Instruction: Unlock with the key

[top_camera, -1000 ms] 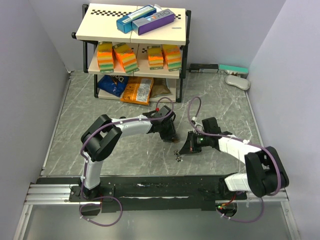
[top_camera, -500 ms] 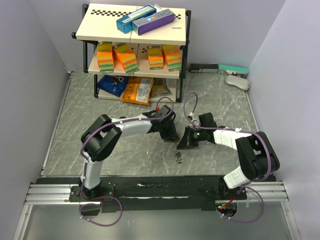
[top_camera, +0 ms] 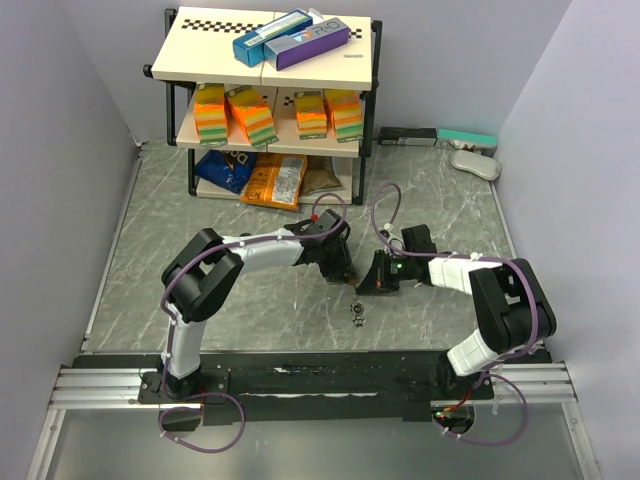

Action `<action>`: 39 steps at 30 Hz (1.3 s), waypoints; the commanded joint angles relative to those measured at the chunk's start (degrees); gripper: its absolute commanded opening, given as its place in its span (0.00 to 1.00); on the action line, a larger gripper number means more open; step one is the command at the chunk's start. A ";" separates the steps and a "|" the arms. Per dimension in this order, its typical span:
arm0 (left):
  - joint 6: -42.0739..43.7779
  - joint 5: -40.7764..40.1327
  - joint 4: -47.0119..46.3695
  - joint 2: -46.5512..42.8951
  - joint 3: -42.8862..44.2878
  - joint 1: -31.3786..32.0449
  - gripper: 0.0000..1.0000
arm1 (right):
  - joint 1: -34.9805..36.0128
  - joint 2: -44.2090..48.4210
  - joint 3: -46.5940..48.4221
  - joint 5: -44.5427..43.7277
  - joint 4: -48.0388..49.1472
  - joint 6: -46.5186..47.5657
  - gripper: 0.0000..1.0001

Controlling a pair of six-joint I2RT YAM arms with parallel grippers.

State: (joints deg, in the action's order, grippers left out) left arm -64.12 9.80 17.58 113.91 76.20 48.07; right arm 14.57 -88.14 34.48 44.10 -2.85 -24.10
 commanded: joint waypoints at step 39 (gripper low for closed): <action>-2.59 5.14 -4.13 -0.53 0.26 -0.09 0.01 | -3.41 -1.33 -2.49 1.52 10.94 -3.41 0.00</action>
State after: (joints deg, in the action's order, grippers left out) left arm -64.45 10.92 15.84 114.28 76.20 47.79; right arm 12.14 -88.36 31.79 46.89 3.86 -27.22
